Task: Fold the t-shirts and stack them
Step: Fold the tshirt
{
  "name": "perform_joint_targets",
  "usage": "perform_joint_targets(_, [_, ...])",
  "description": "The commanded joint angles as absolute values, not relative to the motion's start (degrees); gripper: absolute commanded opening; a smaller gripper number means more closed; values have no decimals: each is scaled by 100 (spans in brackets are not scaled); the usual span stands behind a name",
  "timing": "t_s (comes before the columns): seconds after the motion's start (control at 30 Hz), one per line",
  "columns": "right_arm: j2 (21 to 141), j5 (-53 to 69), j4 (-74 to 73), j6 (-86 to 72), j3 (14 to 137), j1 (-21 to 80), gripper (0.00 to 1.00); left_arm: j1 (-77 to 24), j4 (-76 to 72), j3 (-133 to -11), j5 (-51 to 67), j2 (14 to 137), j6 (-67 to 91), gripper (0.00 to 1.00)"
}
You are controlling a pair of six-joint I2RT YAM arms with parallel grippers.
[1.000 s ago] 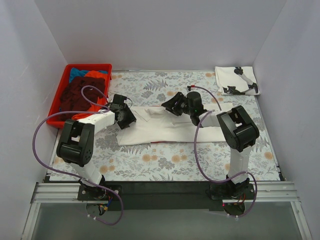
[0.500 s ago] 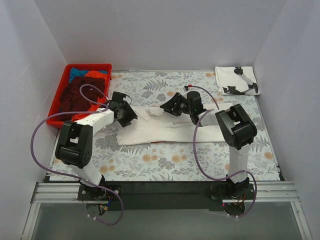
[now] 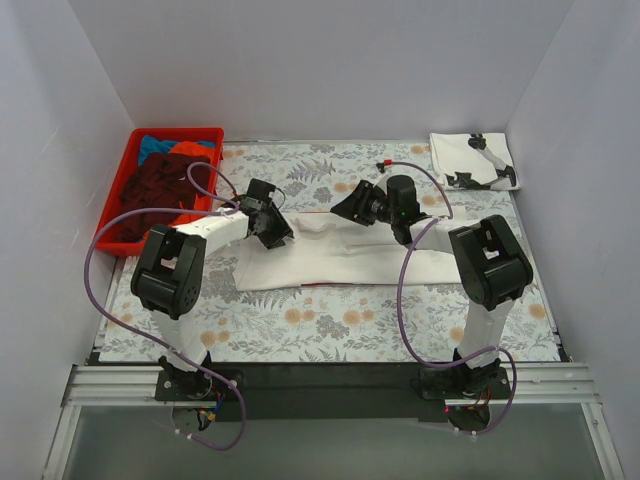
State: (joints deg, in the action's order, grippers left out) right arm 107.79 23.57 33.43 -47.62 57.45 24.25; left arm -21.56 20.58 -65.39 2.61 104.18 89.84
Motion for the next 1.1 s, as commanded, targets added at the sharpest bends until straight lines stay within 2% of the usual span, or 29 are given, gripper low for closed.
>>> perform_joint_targets(0.0, [10573, 2470, 3138, -4351, 5730, 2426, 50, -2197, 2109, -6802, 238, 10529, 9079, 33])
perform_joint_targets(0.5, [10810, 2733, 3041, -4298, 5924, 2435, 50, -2285, 2004, -6961, 334, 10854, 9343, 32])
perform_joint_targets(0.6, [10863, 2760, 3032, -4316, 5994, 2443, 50, -2311, 2004, -6961, 351, 10863, 9378, 26])
perform_joint_targets(0.77, [10916, 2769, 3006, -4342, 6029, 2470, 50, -2312, 2004, -6970, 378, 10811, 9308, 2])
perform_joint_targets(1.07, [10811, 2646, 2971, -4421, 5959, 2522, 50, -2303, 2250, -6970, 71, 10284, 9053, 0])
